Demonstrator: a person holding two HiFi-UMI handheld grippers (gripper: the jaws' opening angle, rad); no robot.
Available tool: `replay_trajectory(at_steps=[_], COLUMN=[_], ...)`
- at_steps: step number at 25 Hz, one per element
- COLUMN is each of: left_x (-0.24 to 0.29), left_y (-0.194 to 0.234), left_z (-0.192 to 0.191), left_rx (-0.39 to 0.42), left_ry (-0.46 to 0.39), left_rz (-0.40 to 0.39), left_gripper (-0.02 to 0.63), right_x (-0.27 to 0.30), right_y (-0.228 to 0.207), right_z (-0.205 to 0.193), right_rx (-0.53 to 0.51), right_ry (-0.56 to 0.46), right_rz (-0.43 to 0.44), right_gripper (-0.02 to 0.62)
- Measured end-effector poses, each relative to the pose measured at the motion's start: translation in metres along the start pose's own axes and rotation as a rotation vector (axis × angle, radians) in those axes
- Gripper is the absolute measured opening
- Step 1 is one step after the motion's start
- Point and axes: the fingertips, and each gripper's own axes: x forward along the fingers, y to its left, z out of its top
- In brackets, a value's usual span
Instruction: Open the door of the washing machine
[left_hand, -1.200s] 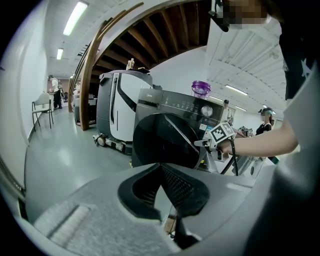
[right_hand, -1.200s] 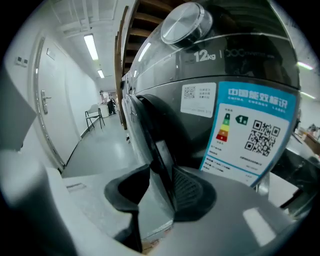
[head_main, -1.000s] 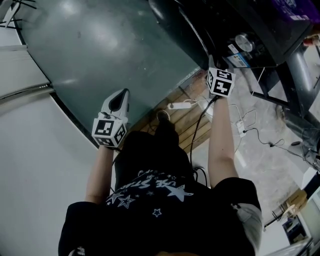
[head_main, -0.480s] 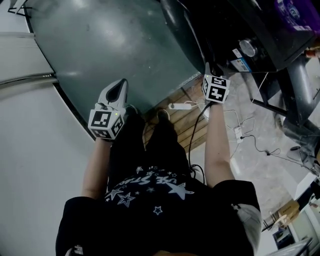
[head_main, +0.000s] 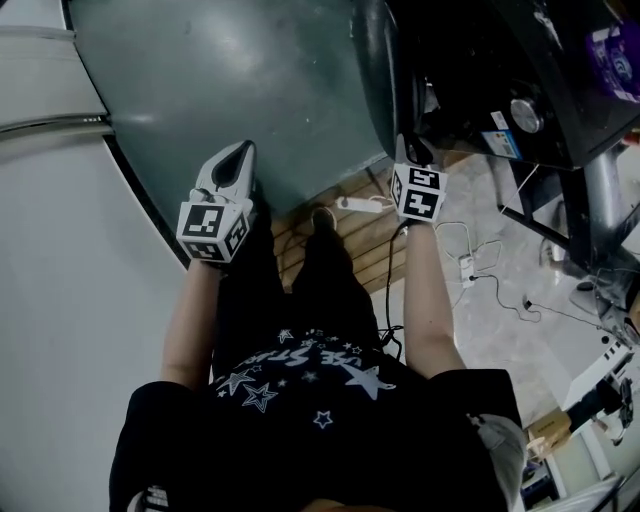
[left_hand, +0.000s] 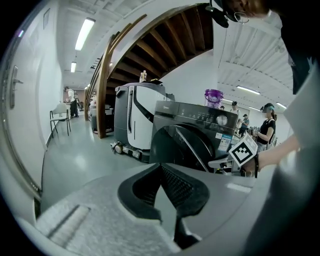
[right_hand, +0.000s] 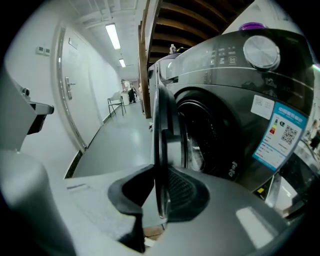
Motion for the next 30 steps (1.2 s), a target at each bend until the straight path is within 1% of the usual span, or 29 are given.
replay_trajectory(at_steps=[6,11,17,23,26,30], left_x=[-0.004,-0.017,-0.038,-0.050,-0.054,-0.055], left_y=[0.026,0.055,0.087,0.120,0.146,0.183], left_z=[-0.008,-0.012,-0.025,-0.032,-0.038,-0.039], left_rx=[-0.031,-0.067,-0.098,-0.115,-0.134,-0.176], left_ry=[-0.016,-0.033,-0.028,-0.025,-0.023,-0.034], left_rz=[0.035,0.088,0.147,0.190,0.209,0.210], left_gripper=[0.011,0.011,0.011,0.011,0.011,0.011], right_x=[0.007,0.016,0.029,0.046,0.056,0.070], right_y=[0.051,0.096,0.151,0.195,0.220,0.247], right_z=[0.000,0.005,0.015,0.030,0.039,0.051], right_rx=[-0.008,0.004,0.065,0.103,0.126,0.155], right_ry=[0.023,0.048,0.058,0.064,0.066,0.072], right_rz=[0.064,0.119,0.180,0.195,0.205,0.204], right_gripper=[0.085,0.105,0.115,0.120,0.121,0.124])
